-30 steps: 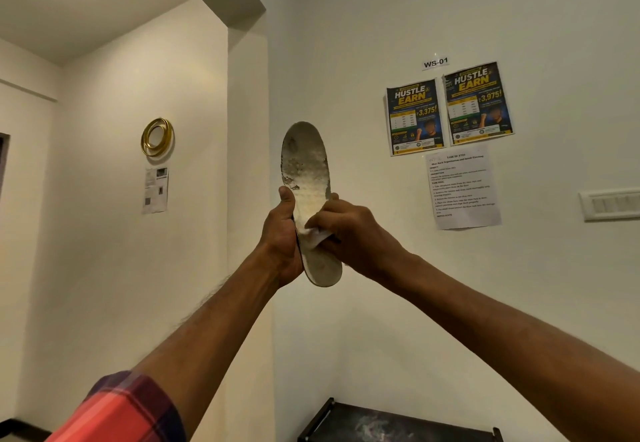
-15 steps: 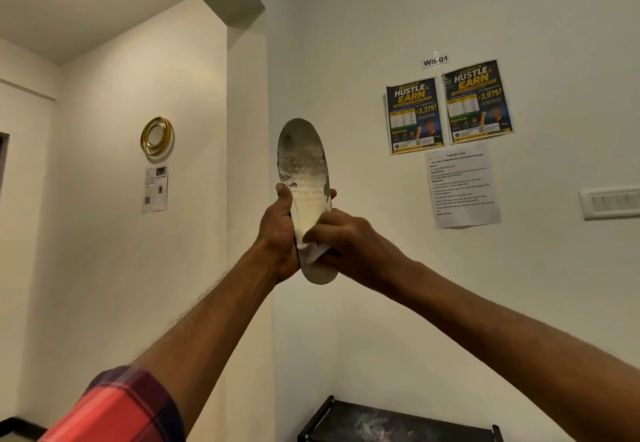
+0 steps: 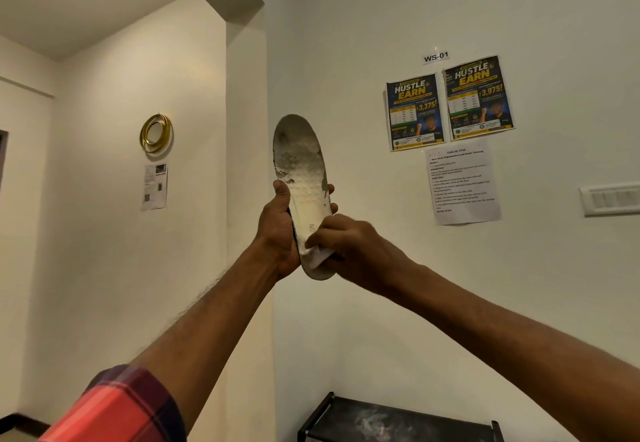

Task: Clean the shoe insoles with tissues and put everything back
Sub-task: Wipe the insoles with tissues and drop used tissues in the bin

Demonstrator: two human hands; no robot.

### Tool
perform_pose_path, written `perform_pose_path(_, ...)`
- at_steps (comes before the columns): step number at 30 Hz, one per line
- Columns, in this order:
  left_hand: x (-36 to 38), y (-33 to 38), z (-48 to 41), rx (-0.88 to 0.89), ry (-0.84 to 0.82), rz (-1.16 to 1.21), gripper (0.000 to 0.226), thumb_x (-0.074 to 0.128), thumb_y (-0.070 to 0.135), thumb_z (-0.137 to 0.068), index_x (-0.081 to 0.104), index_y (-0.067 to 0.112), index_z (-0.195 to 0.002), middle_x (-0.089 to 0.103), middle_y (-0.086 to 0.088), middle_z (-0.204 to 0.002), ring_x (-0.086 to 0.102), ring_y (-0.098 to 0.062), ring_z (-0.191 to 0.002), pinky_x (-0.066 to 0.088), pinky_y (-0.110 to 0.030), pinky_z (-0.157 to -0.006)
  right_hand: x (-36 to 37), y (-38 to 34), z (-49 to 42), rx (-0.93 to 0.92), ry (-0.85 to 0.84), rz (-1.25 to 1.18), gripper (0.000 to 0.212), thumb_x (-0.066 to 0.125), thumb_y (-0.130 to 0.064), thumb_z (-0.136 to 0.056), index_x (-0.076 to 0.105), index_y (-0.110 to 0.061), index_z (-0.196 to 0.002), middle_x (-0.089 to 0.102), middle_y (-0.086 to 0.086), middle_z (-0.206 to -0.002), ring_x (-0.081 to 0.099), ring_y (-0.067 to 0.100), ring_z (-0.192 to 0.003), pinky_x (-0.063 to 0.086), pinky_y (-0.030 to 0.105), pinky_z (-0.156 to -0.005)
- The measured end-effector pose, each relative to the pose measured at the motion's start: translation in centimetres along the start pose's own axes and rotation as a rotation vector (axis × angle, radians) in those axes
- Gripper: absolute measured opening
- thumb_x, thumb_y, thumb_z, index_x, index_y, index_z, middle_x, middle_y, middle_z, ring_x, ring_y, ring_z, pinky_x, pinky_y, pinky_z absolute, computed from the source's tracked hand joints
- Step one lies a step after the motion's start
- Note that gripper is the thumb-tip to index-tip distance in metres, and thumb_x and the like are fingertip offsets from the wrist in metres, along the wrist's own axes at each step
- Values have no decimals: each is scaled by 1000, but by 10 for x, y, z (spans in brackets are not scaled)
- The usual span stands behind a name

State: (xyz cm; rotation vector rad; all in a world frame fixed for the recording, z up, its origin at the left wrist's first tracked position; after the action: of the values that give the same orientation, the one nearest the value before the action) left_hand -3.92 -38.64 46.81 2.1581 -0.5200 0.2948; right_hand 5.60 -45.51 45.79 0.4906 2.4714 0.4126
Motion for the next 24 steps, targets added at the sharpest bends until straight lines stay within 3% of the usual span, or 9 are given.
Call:
perform_pose_path(2,-2,1,0,8,8,-17,77,17,68,-101,62,12,-128,66,-12,-127,63,-28,-101,54,-44,-88,12,-11,5,-65,-69,-12,19,80,-8,-81,73,-7,-98,68,11,-99,63,27,-86,54,36,-66)
perform_pose_path(6,-7,4,0,29,25,-20,77,16,66,-102,62,12,-131,68,-12,-125,63,-28,-103,53,-44,-90,4,5,9,26,-7,-10,23,81,-11,-81,72,-7,-102,67,13,-110,65,32,-97,58,40,-70)
perform_pose_path(10,-7,0,0,9,19,-57,80,15,69,-100,63,12,-130,66,-11,-129,62,-27,-103,53,-45,-89,23,-13,19,-71,-110,-3,23,77,-13,-85,72,-9,-107,67,11,-110,65,29,-99,58,39,-75)
perform_pose_path(12,-9,1,1,24,32,-39,78,15,68,-101,64,13,-128,66,-11,-130,61,-28,-105,54,-45,-89,12,-4,18,-14,-52,-21,24,79,-13,-83,73,-9,-106,67,13,-114,65,32,-101,59,38,-72)
perform_pose_path(14,-10,3,2,29,39,-32,78,16,68,-101,66,14,-126,67,-10,-128,61,-28,-106,54,-45,-88,7,0,20,22,-26,-8,24,79,-13,-82,72,-9,-105,66,13,-117,64,34,-105,60,38,-73)
perform_pose_path(18,-12,-1,3,8,43,-81,81,15,71,-100,70,15,-120,71,-10,-120,64,-27,-101,53,-45,-89,25,-17,25,-92,-172,56,25,75,-13,-86,71,-11,-111,65,12,-116,62,34,-108,59,41,-81)
perform_pose_path(24,-13,-1,4,12,50,-74,81,15,71,-100,73,15,-114,72,-10,-111,64,-27,-99,50,-47,-95,23,-20,28,-113,-177,95,24,75,-13,-87,71,-11,-110,65,13,-113,62,34,-106,60,41,-80)
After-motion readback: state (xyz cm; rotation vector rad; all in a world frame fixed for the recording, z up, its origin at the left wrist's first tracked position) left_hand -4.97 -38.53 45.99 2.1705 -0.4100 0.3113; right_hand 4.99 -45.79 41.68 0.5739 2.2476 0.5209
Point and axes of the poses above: each hand's wrist, its own z-axis away from the middle knuckle, its own x-axis out of the palm, y = z × x, the point moved 10 cm from there along -z, towards the middle knuckle
